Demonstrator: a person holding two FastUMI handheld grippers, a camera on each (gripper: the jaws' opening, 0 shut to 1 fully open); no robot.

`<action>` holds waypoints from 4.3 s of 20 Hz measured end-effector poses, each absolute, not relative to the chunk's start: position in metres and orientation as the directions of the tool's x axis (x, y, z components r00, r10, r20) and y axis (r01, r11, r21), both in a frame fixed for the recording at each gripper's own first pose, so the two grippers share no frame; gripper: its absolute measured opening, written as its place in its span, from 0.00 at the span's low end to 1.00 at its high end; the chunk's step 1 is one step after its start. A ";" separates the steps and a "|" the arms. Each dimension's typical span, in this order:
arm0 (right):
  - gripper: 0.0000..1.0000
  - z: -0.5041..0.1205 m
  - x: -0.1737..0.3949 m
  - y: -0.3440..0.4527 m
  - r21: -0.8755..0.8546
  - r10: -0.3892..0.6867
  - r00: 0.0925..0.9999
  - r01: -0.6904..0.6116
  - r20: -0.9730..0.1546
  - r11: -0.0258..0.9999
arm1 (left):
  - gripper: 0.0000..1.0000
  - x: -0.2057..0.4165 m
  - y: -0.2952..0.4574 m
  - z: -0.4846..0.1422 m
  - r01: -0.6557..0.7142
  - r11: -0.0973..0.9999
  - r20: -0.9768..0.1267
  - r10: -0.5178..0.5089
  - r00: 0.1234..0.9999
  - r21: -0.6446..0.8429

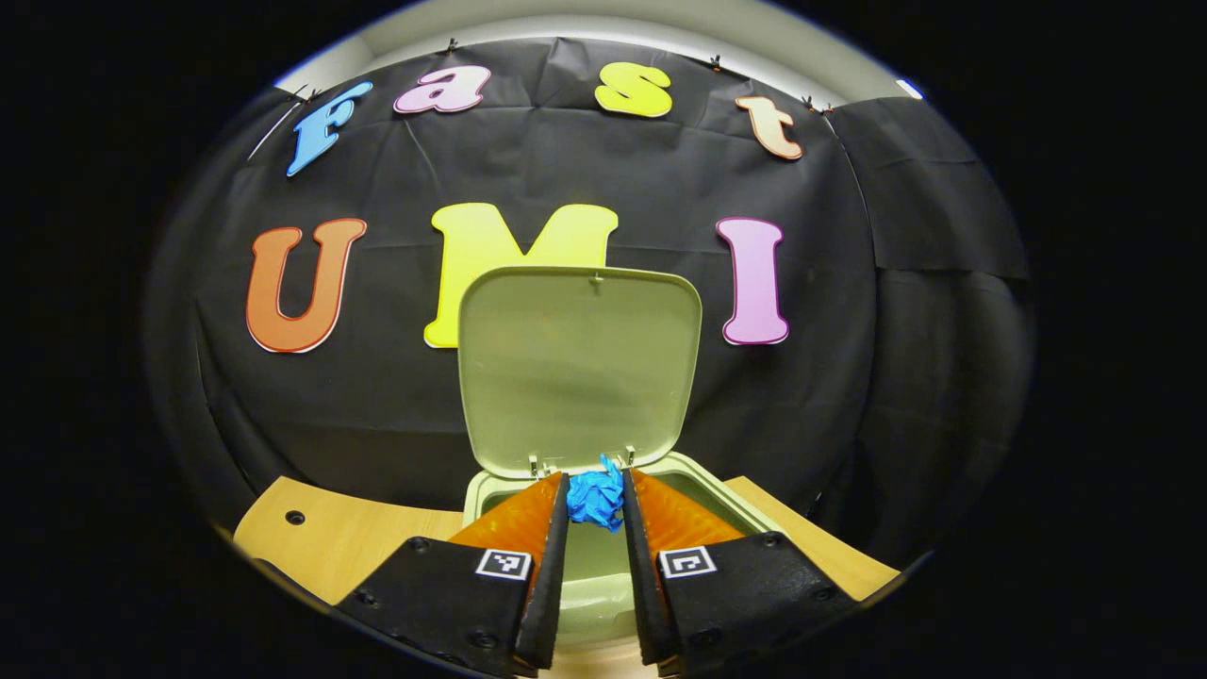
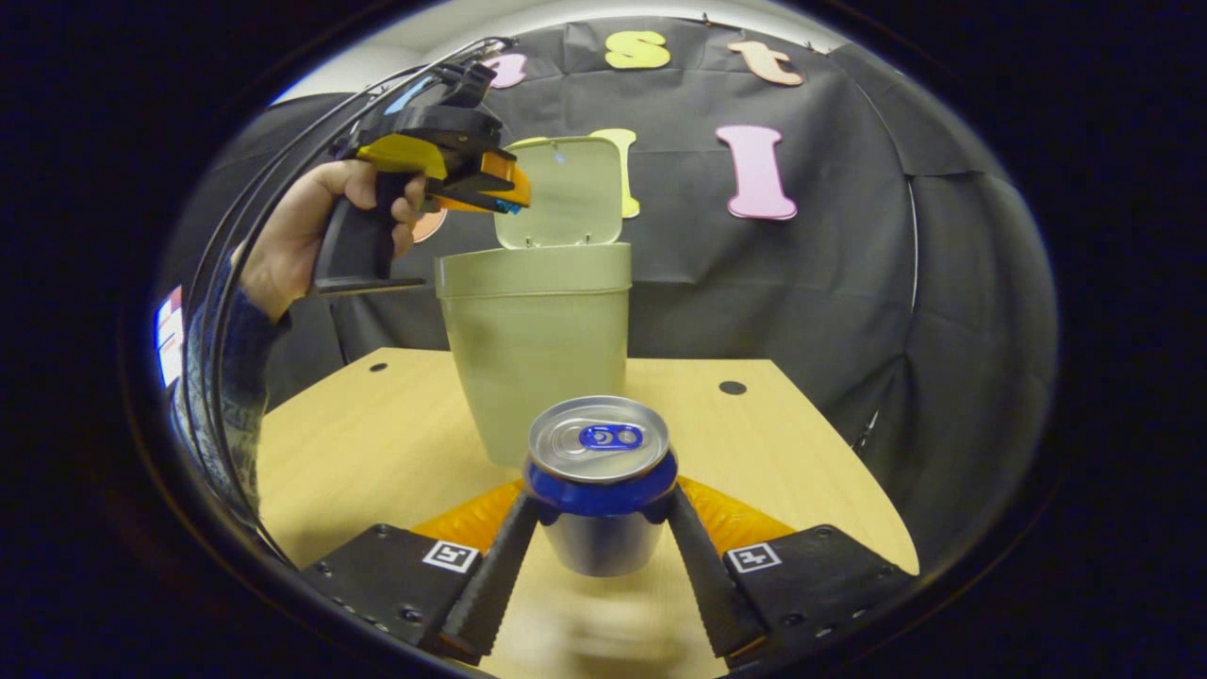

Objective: Press the lid of the desktop garbage bin to open it, pick up the crumpled paper on the desktop and throw it into the bin, then pick up the pop can on the desktop and drop it into the bin, and finally close the garbage bin lid.

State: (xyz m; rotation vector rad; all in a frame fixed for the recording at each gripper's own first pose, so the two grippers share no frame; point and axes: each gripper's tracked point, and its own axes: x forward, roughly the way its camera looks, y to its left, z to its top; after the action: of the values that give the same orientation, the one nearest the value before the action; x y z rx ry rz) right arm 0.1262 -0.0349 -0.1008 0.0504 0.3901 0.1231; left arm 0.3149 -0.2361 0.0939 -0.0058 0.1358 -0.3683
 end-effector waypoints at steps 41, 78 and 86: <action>0.78 0.115 0.204 0.015 0.016 0.138 0.981 -0.138 -0.134 0.990 | 0.97 0.154 0.010 -0.013 0.119 0.989 -0.171 -0.132 0.976 -0.084; 0.94 0.213 0.345 0.081 -0.061 0.070 0.994 -0.075 -0.088 0.995 | 0.96 0.149 0.022 -0.038 0.163 0.983 -0.196 -0.177 0.964 -0.090; 0.94 0.265 0.413 0.090 0.012 0.083 0.991 -0.082 -0.105 0.997 | 0.96 0.148 0.026 -0.035 0.170 0.980 -0.201 -0.188 0.961 -0.103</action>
State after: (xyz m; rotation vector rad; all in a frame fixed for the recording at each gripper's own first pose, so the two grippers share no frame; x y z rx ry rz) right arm 0.4131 0.0903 0.2647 0.0081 0.1052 0.0832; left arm 0.1483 0.0259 -0.0355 -0.0852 0.2117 -0.1813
